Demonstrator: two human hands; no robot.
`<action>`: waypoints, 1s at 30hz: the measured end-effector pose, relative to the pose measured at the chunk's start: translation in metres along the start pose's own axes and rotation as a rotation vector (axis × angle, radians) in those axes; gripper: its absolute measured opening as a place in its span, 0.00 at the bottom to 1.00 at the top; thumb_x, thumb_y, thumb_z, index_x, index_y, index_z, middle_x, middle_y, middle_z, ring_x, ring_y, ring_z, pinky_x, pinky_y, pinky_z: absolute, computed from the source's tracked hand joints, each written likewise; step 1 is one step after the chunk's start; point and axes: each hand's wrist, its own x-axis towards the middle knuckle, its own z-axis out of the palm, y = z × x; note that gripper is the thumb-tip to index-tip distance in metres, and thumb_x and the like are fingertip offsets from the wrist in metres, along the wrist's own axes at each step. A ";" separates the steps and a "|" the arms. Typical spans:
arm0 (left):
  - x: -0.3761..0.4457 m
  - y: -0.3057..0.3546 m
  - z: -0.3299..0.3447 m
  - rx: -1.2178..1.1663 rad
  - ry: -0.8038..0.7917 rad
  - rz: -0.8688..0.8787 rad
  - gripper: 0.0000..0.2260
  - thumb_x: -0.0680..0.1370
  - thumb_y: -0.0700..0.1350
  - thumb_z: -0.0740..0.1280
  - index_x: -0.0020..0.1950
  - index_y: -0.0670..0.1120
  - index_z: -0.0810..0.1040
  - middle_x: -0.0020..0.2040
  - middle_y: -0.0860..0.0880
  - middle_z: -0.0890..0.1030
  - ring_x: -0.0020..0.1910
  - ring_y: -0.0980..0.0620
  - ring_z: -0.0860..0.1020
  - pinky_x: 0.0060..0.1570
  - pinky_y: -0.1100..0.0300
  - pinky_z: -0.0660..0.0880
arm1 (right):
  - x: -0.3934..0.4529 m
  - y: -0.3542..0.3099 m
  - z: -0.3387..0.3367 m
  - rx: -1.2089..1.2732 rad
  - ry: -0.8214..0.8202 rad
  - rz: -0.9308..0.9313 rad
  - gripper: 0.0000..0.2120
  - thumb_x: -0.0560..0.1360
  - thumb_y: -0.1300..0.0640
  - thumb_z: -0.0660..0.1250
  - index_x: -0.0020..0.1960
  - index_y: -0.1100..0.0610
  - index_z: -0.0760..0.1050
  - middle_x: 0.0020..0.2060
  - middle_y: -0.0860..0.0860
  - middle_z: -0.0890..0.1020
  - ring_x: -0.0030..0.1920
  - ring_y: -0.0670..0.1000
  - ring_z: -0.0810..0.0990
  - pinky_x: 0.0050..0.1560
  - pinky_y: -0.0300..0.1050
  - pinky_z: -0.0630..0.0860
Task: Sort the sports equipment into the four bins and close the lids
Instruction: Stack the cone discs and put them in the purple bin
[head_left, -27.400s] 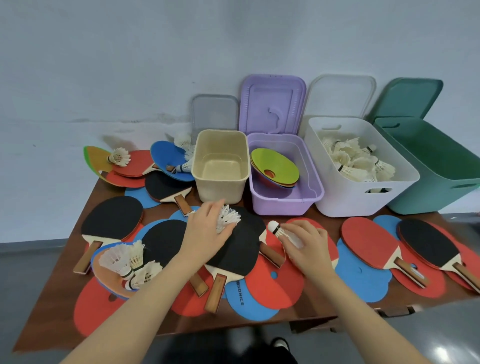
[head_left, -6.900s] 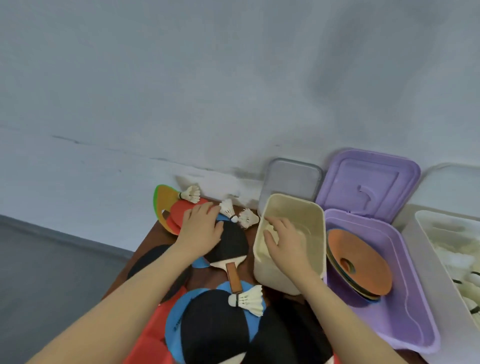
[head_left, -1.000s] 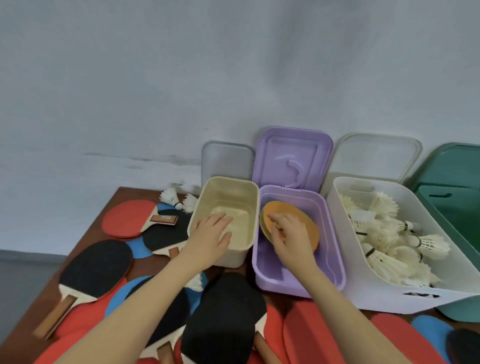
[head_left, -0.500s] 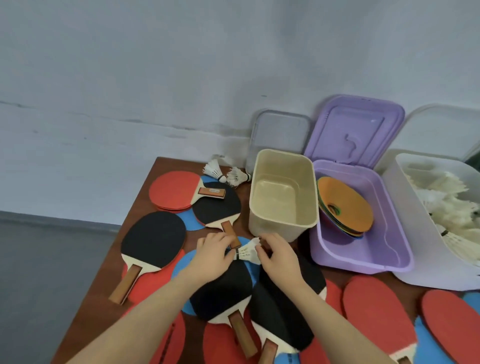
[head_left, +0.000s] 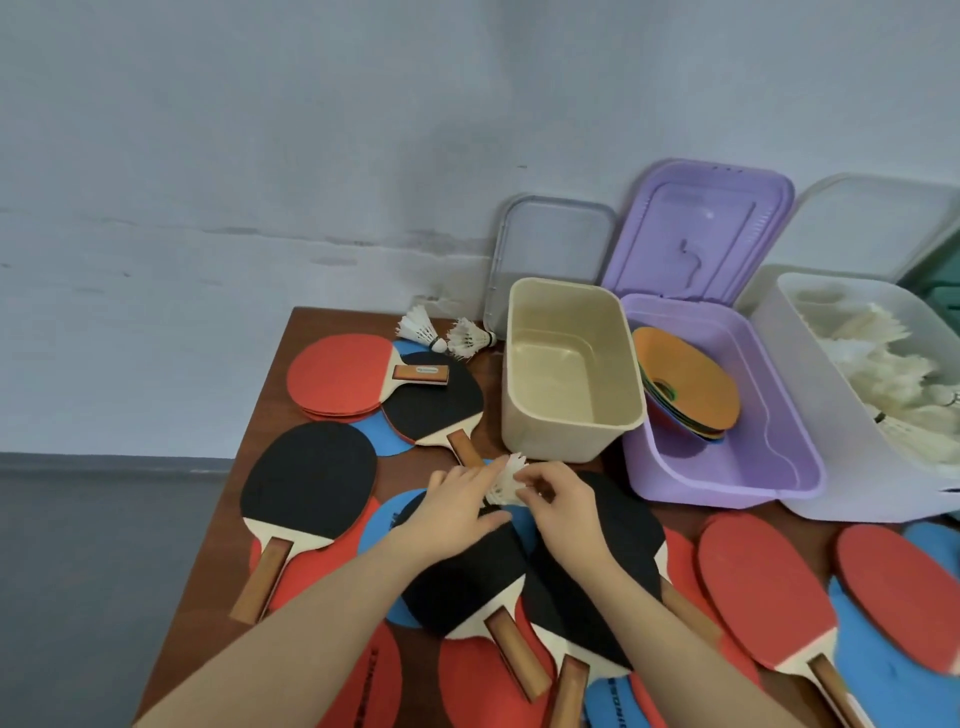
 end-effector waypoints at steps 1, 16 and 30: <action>0.000 0.000 -0.002 -0.040 0.032 0.017 0.30 0.77 0.54 0.63 0.75 0.54 0.53 0.66 0.53 0.71 0.64 0.52 0.67 0.62 0.57 0.57 | 0.000 -0.006 -0.001 0.021 0.003 -0.012 0.11 0.72 0.67 0.69 0.48 0.52 0.79 0.45 0.44 0.79 0.48 0.39 0.77 0.49 0.27 0.71; 0.013 -0.062 -0.101 -0.099 0.537 -0.082 0.28 0.77 0.51 0.66 0.74 0.49 0.60 0.68 0.50 0.71 0.66 0.50 0.69 0.62 0.54 0.63 | 0.079 -0.090 0.027 0.045 0.076 -0.309 0.11 0.74 0.66 0.66 0.53 0.56 0.78 0.45 0.47 0.77 0.45 0.41 0.75 0.46 0.28 0.70; 0.144 -0.128 -0.147 -0.589 0.510 -0.354 0.10 0.77 0.47 0.66 0.56 0.44 0.74 0.50 0.50 0.76 0.50 0.52 0.75 0.45 0.60 0.67 | 0.224 -0.057 0.099 -0.234 -0.072 0.182 0.20 0.80 0.53 0.56 0.72 0.53 0.63 0.75 0.55 0.55 0.74 0.56 0.54 0.72 0.51 0.53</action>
